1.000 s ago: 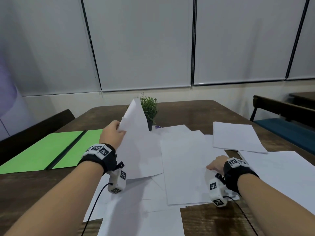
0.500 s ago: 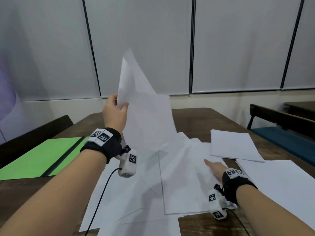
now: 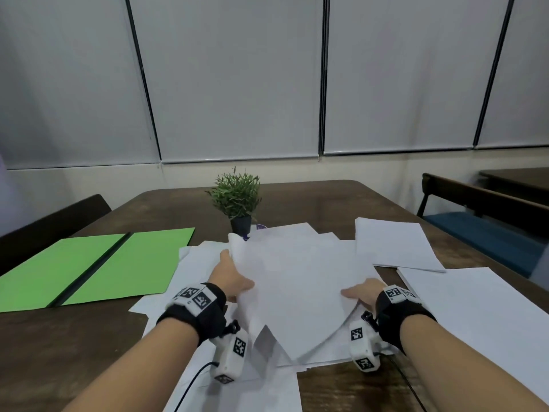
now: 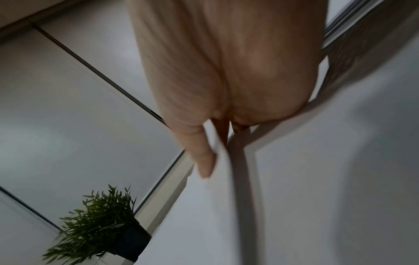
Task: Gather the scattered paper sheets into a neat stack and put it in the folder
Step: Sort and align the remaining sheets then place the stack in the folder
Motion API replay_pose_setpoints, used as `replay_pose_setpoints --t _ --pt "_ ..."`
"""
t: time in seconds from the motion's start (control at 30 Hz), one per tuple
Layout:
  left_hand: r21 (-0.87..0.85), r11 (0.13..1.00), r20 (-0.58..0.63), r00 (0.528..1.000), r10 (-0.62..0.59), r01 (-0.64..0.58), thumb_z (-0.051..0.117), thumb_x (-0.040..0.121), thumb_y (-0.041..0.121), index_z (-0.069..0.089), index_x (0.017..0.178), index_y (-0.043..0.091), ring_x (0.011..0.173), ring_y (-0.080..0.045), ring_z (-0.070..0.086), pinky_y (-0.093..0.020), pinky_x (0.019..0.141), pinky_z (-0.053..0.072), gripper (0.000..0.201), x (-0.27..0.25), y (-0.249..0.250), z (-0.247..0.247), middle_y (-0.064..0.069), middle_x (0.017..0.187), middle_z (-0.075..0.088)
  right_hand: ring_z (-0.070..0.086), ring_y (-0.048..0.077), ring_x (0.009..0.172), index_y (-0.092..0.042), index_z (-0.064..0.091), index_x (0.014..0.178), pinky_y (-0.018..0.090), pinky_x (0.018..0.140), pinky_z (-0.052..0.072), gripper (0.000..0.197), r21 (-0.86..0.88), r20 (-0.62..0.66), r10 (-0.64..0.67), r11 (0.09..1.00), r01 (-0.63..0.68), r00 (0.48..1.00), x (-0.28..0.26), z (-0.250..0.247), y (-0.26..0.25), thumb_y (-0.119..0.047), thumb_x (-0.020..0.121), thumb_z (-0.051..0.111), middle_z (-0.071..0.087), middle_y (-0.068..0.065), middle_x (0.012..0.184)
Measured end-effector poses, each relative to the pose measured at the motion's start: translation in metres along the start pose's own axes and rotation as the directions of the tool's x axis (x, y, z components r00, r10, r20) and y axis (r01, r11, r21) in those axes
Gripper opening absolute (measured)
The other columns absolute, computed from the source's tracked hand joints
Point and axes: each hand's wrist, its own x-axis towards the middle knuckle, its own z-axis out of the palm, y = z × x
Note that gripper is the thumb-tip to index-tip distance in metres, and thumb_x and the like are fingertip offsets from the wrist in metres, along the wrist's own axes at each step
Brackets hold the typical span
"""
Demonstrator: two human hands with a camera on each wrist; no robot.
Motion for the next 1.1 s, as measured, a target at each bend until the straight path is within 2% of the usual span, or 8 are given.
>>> replay_pose_setpoints --t 0.17,0.3,0.53,0.67,0.77,0.83,0.93,1.1 --pt "-0.104 0.993 0.009 0.998 -0.057 0.057 0.074 0.080 0.025 0.011 0.150 0.011 0.107 -0.027 0.059 -0.043 0.083 0.055 0.095 0.005 -0.005 -0.019 -0.009 0.120 0.058 0.051 0.026 0.123 -0.009 0.055 0.118 0.025 0.095 0.041 0.028 -0.299 -0.048 0.038 0.953 -0.051 0.998 -0.009 -0.002 -0.012 -0.022 0.102 0.037 0.052 0.014 0.136" --pt "-0.189 0.972 0.068 0.989 -0.129 0.140 0.074 0.081 0.027 0.013 0.150 0.011 0.104 -0.027 0.061 -0.045 0.084 0.055 0.093 0.003 -0.012 -0.019 -0.011 0.120 0.057 0.056 0.032 0.117 0.004 0.048 0.132 0.018 0.060 0.039 0.042 -0.229 -0.109 0.025 0.972 -0.049 0.994 0.004 0.000 -0.007 -0.012 0.094 0.055 0.052 0.022 0.134" --pt "-0.225 0.933 0.157 0.955 -0.250 0.281 0.063 0.084 0.050 0.052 0.115 -0.001 0.087 -0.036 0.069 -0.052 0.081 0.055 0.061 0.009 -0.025 -0.005 -0.016 0.102 0.065 0.056 0.028 0.116 -0.004 0.057 0.121 0.023 0.078 0.042 0.029 -0.440 -0.085 -0.010 0.897 -0.029 0.996 0.001 -0.006 -0.008 -0.014 0.094 0.050 0.059 0.016 0.124" --pt "-0.306 0.919 0.094 0.969 -0.230 0.248 0.056 0.092 0.012 0.056 0.093 -0.007 0.069 -0.032 0.063 -0.045 0.072 0.055 0.018 0.008 -0.025 -0.005 -0.021 0.090 0.062 0.059 0.025 0.109 -0.013 0.061 0.104 0.025 0.086 0.044 0.020 -0.467 -0.047 -0.049 0.884 0.021 0.998 -0.004 -0.015 -0.008 -0.026 0.094 0.052 0.064 0.007 0.109" --pt "-0.260 0.957 -0.044 0.988 -0.147 0.130 0.052 0.091 -0.002 0.052 0.069 0.006 0.072 -0.031 0.062 -0.039 0.058 0.058 0.022 0.008 -0.017 -0.014 -0.016 0.082 0.062 0.056 0.026 0.116 -0.012 0.056 0.125 0.031 0.101 0.044 0.040 -0.472 -0.034 -0.018 0.882 0.000 0.999 -0.008 -0.018 -0.010 -0.032 0.091 0.059 0.060 0.008 0.127" --pt "-0.154 0.988 -0.206 0.978 -0.031 -0.001 0.055 0.088 0.002 0.060 0.078 0.009 0.084 -0.032 0.065 -0.045 0.069 0.059 0.013 0.014 -0.008 -0.029 -0.016 0.089 0.066 0.055 0.026 0.118 -0.013 0.053 0.129 0.032 0.102 0.043 0.045 -0.484 -0.030 0.007 0.875 -0.020 1.000 -0.010 -0.020 -0.012 -0.036 0.091 0.060 0.058 0.007 0.131" --pt "0.148 0.972 -0.404 0.886 0.228 -0.183 0.058 0.090 0.014 0.065 0.107 0.008 0.095 -0.028 0.064 -0.036 0.084 0.052 0.019 0.019 0.016 -0.058 -0.010 0.105 0.069 0.054 0.024 0.119 -0.014 0.052 0.130 0.028 0.099 0.042 0.047 -0.496 -0.024 0.029 0.867 -0.037 0.999 -0.014 -0.021 -0.016 -0.038 0.091 0.060 0.057 0.005 0.132" --pt "0.286 0.865 -0.458 0.734 0.502 -0.413 0.056 0.093 0.022 0.065 0.112 0.016 0.099 -0.019 0.063 -0.029 0.085 0.047 0.022 0.005 0.070 -0.082 0.001 0.106 0.070 0.054 0.027 0.120 -0.011 0.053 0.132 0.029 0.102 0.040 0.070 -0.351 -0.025 0.027 0.936 -0.034 0.999 -0.014 -0.018 -0.018 -0.064 0.087 0.050 0.057 0.009 0.134"
